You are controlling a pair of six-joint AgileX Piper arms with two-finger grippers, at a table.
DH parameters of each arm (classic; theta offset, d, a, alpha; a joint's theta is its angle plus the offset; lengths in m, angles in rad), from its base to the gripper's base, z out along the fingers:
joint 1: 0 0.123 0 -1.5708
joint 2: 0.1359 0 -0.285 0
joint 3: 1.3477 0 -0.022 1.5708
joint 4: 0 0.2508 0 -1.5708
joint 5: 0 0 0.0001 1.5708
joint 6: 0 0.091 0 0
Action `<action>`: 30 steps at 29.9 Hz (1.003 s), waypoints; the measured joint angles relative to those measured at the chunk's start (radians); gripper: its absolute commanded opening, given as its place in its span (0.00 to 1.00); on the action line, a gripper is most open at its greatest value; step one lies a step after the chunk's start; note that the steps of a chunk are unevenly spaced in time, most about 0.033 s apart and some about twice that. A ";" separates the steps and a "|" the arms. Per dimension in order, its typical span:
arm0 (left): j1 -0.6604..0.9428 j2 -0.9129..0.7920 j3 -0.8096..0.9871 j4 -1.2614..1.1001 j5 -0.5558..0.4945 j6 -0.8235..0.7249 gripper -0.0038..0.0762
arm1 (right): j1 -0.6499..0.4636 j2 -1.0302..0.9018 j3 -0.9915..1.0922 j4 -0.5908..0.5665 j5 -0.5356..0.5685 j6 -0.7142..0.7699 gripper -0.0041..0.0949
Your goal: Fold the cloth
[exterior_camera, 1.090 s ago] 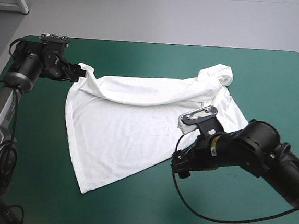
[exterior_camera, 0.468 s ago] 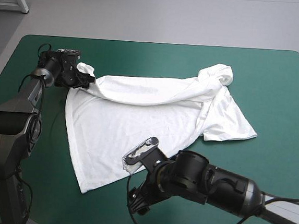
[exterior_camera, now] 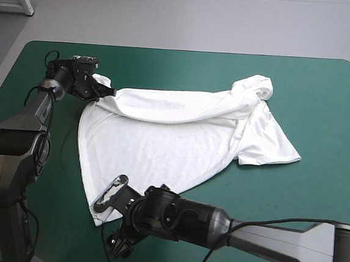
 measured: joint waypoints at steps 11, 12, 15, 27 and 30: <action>0.000 0.001 -0.001 -0.010 0.006 0.011 0.04 | 0.000 0.170 -0.111 -0.065 -0.028 -0.092 0.95; 0.001 0.001 -0.001 -0.012 0.006 0.011 0.04 | 0.000 0.182 -0.112 -0.065 -0.040 -0.100 0.95; 0.002 0.001 -0.001 -0.017 0.007 0.011 0.04 | 0.000 0.215 -0.112 -0.065 -0.080 -0.117 0.94; 0.002 0.001 -0.001 -0.019 0.007 0.015 0.04 | -0.120 0.311 -0.167 0.136 -0.137 -0.264 0.43; 0.002 0.001 -0.001 -0.019 0.008 0.018 0.04 | -0.145 0.325 -0.178 0.186 -0.123 -0.298 0.39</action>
